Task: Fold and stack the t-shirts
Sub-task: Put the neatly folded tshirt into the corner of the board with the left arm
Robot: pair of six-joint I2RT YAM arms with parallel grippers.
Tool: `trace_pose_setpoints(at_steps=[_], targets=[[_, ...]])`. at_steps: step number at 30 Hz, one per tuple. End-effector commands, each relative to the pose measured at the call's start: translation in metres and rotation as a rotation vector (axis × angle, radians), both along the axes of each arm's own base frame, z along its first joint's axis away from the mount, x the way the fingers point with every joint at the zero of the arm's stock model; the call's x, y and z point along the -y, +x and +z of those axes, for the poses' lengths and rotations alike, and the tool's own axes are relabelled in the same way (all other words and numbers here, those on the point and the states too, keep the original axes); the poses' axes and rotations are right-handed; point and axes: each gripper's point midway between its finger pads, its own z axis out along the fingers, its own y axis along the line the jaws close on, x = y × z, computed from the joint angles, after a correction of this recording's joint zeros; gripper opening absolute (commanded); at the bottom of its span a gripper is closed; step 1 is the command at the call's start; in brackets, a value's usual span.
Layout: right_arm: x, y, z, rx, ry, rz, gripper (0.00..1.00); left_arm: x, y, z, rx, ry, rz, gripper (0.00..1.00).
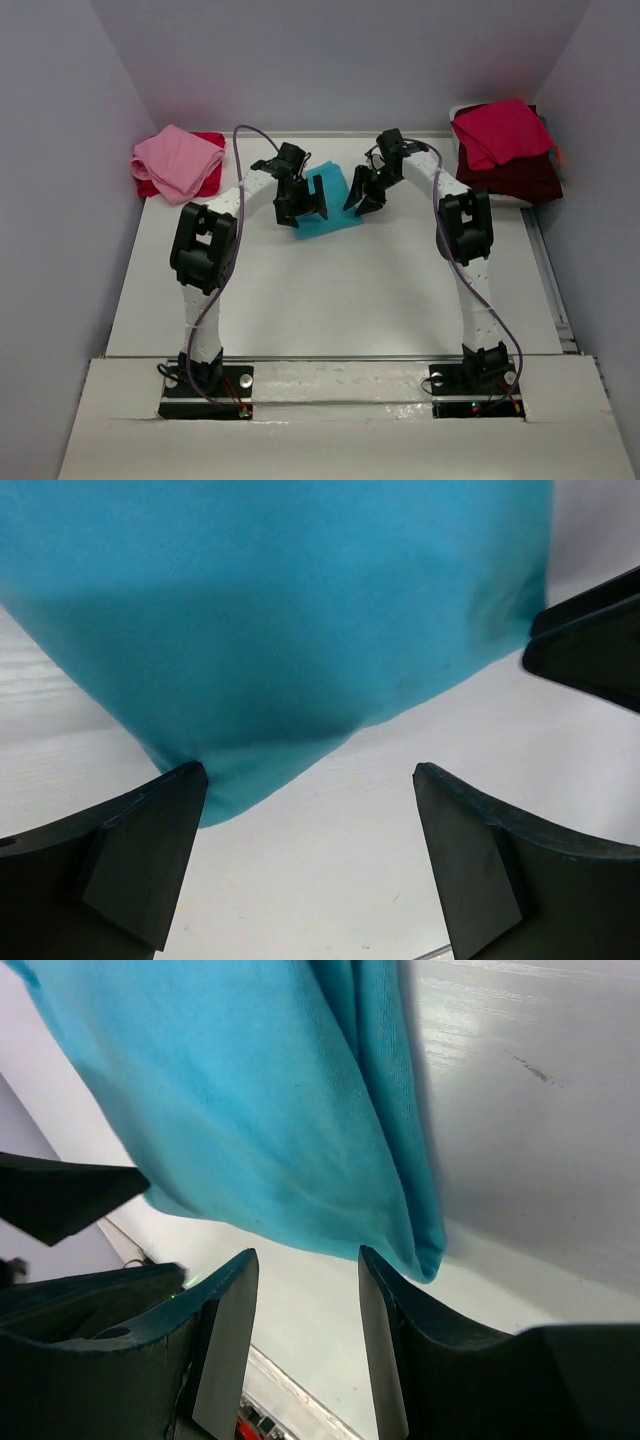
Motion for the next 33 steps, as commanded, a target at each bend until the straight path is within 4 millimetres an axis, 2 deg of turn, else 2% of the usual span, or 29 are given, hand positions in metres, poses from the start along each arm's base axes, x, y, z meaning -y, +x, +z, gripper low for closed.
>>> trace_pose_setpoints(at_steps=[1, 5, 7, 11, 13, 14, 17, 21, 24, 28, 33], targets=[[-0.003, -0.002, 0.019, 0.042, 0.003, 0.009, 0.5, 0.016, -0.024, 0.009, -0.008, -0.08, -0.029, 0.99], [-0.002, -0.003, 0.011, 0.028, 0.002, 0.005, 0.5, 0.01, -0.041, -0.021, -0.082, -0.06, -0.031, 0.99], [-0.003, -0.004, 0.008, 0.022, 0.005, 0.005, 0.5, 0.012, -0.046, -0.026, -0.095, -0.056, -0.038, 0.99], [-0.003, -0.003, 0.009, 0.022, 0.003, 0.003, 0.5, 0.015, -0.047, -0.021, -0.088, -0.053, -0.049, 0.99], [-0.003, -0.001, 0.012, 0.029, 0.004, 0.003, 0.5, 0.021, -0.043, -0.006, -0.062, -0.058, -0.061, 0.99], [-0.004, -0.001, 0.014, 0.032, 0.006, 0.003, 0.5, 0.023, -0.035, 0.007, -0.026, -0.062, -0.061, 0.99], [-0.003, 0.0, 0.016, 0.036, 0.005, 0.0, 0.5, 0.022, -0.028, 0.026, 0.01, -0.054, -0.051, 0.99], [-0.002, -0.003, 0.022, 0.041, 0.002, 0.0, 0.5, 0.021, -0.009, 0.065, 0.122, -0.054, -0.021, 0.99], [-0.001, -0.004, 0.039, 0.071, 0.008, -0.004, 0.5, 0.014, 0.004, 0.08, 0.19, -0.017, 0.004, 0.99], [-0.001, -0.004, 0.051, 0.09, 0.018, -0.012, 0.5, 0.005, 0.022, 0.076, 0.229, 0.06, 0.027, 0.99], [-0.005, -0.007, 0.057, 0.075, 0.05, -0.02, 0.5, -0.008, 0.059, 0.056, 0.251, 0.162, 0.067, 0.99]])
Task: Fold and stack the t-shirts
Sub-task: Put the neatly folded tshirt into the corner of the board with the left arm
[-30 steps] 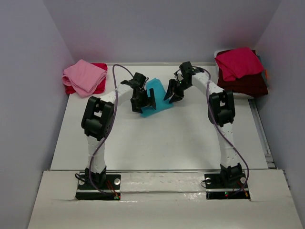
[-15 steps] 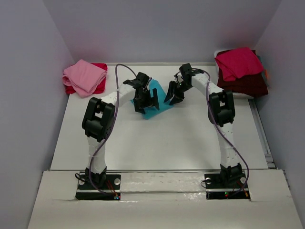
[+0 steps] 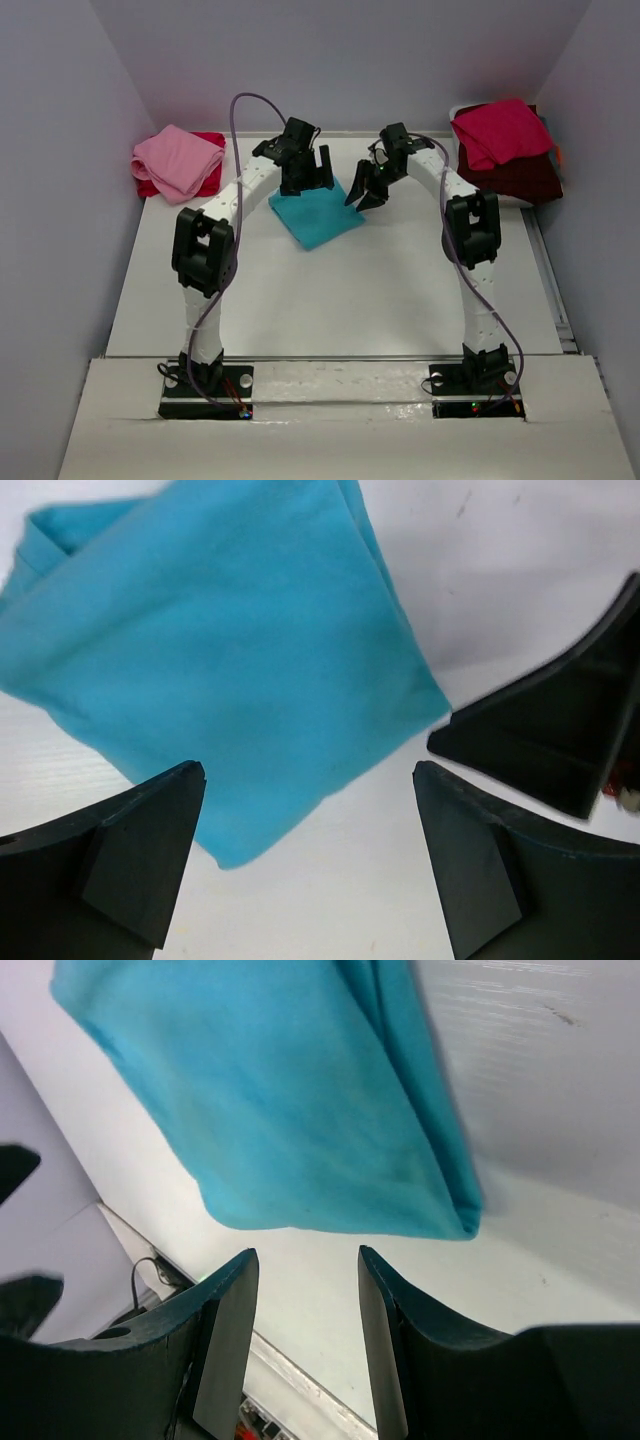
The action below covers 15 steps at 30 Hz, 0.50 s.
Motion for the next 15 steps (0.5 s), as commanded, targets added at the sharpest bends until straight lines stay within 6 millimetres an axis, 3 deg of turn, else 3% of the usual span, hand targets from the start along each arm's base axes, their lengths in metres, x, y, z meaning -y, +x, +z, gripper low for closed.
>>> trace_pose_setpoints(at_steps=[1, 7, 8, 9, 15], targets=[[-0.009, -0.003, 0.036, 0.046, 0.06, 0.002, 0.5, -0.022, 0.033, -0.013, 0.033, 0.122, 0.054, 0.99], [-0.015, -0.012, 0.022, -0.023, 0.104, 0.0, 0.5, -0.03, 0.058, -0.046, -0.01, 0.187, 0.092, 0.99], [-0.017, -0.011, 0.021, -0.025, 0.116, -0.008, 0.5, -0.034, 0.065, -0.044, -0.003, 0.191, 0.102, 0.99], [-0.023, -0.015, 0.023, -0.03, 0.13, 0.001, 0.49, -0.037, 0.064, -0.057, -0.024, 0.221, 0.096, 0.99], [-0.041, -0.03, 0.013, -0.069, 0.158, 0.024, 0.49, -0.052, 0.073, -0.066, -0.019, 0.303, 0.086, 0.99]])
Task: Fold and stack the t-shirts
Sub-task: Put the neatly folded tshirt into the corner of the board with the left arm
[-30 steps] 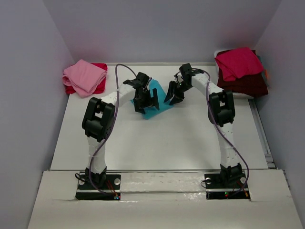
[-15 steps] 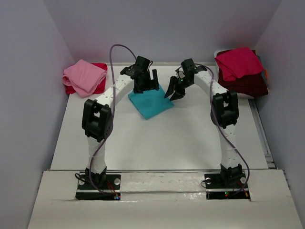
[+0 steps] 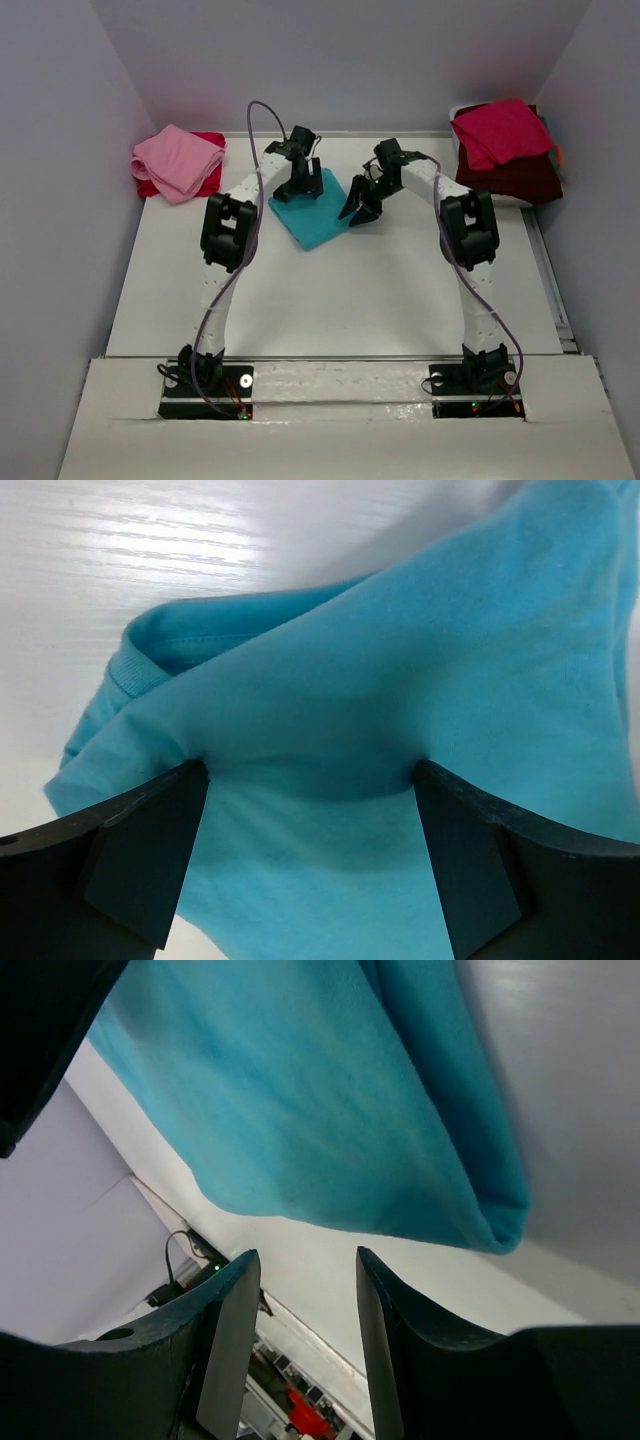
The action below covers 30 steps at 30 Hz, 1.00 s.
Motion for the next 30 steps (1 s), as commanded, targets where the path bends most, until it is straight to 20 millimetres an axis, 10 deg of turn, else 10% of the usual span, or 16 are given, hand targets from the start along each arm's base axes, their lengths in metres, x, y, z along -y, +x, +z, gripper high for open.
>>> trace_pose_setpoints(at_steps=[1, 14, 30], targets=[[-0.031, -0.009, 0.027, 0.046, 0.085, 0.043, 0.48, -0.019, 0.01, 0.031, 0.066, 0.087, -0.008, 0.99], [-0.058, -0.022, -0.007, -0.033, 0.104, 0.062, 0.41, -0.061, -0.015, -0.004, -0.053, 0.312, -0.008, 0.99], [-0.041, -0.024, -0.047, -0.118, -0.057, 0.003, 0.24, -0.084, -0.051, -0.032, -0.184, 0.467, -0.021, 0.99]])
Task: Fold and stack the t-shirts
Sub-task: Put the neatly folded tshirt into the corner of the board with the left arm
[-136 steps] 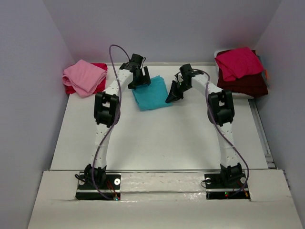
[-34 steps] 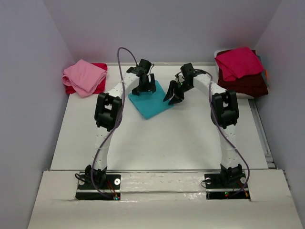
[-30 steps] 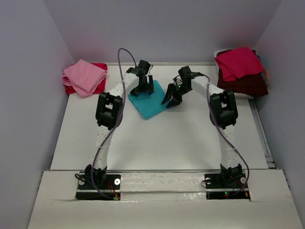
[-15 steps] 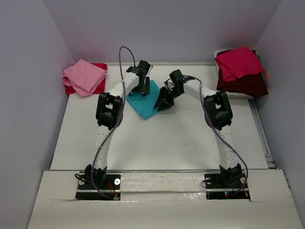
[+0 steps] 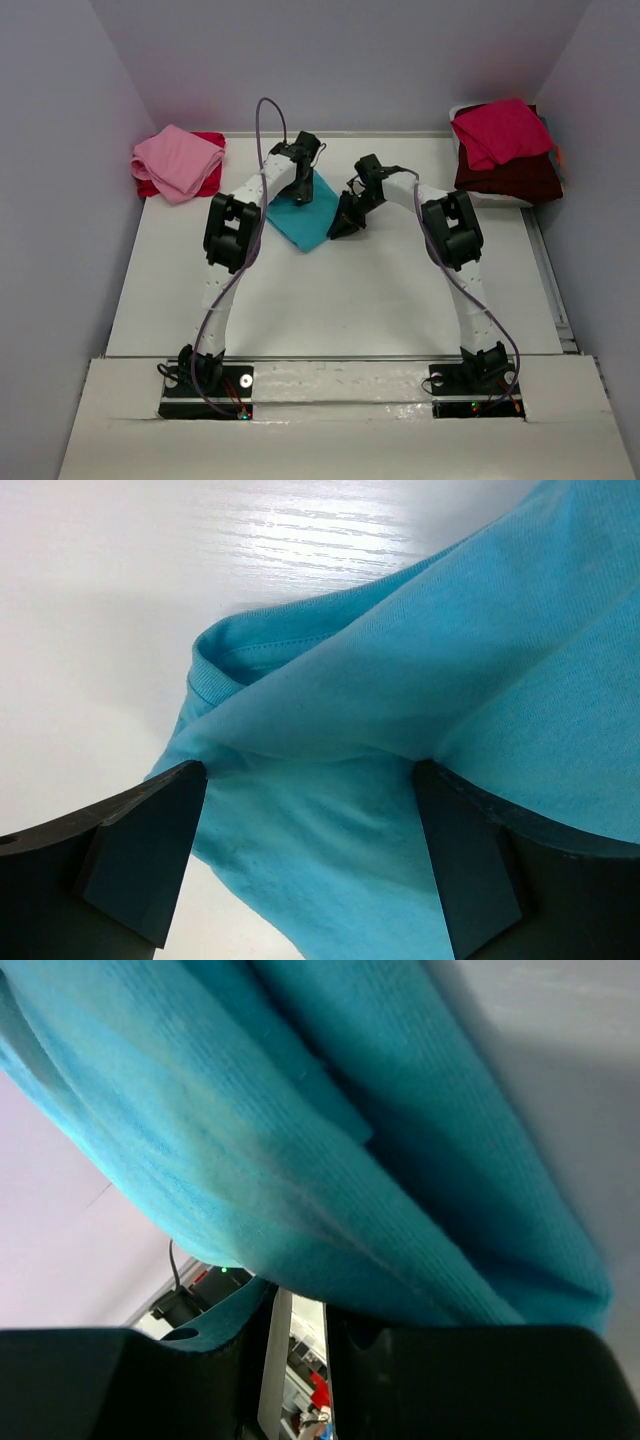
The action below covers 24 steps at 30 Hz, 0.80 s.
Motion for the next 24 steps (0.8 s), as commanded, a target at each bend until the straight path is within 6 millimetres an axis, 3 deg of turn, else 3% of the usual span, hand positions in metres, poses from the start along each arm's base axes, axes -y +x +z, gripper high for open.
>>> trace_pose_setpoints(at_steps=[1, 11, 17, 24], targets=[[0.007, 0.004, -0.007, 0.001, -0.086, -0.022, 0.23, -0.023, -0.039, -0.026, -0.153, 0.126, -0.01, 0.99], [0.025, 0.004, -0.005, -0.008, -0.157, -0.054, 0.2, -0.022, -0.076, -0.043, -0.228, 0.147, -0.03, 0.99], [0.04, 0.008, 0.006, 0.012, -0.191, -0.083, 0.2, -0.01, -0.097, -0.038, -0.248, 0.118, -0.059, 0.99], [0.073, 0.014, 0.012, 0.021, -0.232, -0.132, 0.19, 0.003, -0.115, -0.028, -0.259, 0.051, -0.082, 0.99]])
